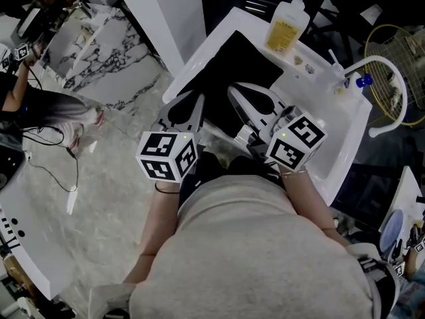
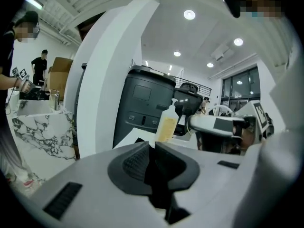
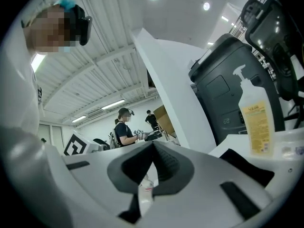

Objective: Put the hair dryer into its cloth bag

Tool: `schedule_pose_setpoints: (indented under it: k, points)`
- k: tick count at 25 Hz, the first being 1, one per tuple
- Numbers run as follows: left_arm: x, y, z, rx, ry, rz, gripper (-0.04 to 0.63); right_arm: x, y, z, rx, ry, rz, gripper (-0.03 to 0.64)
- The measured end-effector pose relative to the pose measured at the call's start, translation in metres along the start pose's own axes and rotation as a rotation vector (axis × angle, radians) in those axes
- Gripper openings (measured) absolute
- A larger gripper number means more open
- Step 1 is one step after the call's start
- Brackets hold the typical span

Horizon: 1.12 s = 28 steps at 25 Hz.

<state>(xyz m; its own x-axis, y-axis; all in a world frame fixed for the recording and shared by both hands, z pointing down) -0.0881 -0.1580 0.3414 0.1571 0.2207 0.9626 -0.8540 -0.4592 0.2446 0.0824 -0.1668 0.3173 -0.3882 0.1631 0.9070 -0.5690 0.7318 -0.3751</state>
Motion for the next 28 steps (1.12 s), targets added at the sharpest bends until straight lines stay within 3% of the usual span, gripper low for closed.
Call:
schedule_pose_setpoints:
  k: [7, 17, 28]
  points:
    - [0.015, -0.004, 0.006, -0.045, 0.033, 0.013, 0.012, 0.015, 0.001, -0.005, 0.026, 0.047, 0.003, -0.002]
    - [0.022, -0.014, 0.013, 0.003, 0.078, -0.029, 0.012, 0.019, -0.003, -0.005, 0.026, 0.075, 0.007, -0.002]
    - [0.023, -0.009, 0.014, 0.018, 0.128, 0.02, 0.011, 0.025, -0.002, -0.006, 0.045, 0.117, -0.016, -0.002]
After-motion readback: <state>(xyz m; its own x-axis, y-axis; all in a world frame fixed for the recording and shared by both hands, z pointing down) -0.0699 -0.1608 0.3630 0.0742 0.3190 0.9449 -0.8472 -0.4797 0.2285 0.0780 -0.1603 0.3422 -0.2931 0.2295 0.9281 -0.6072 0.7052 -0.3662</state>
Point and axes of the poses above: the fingertips, and each gripper's own axes: z forward along the fingers, y to its left, x out of its underside, the point moved 8 cm from there along -z, backward along the fingers, and after that the axes turned 13 degrees about -y, right-handed, at the moved point
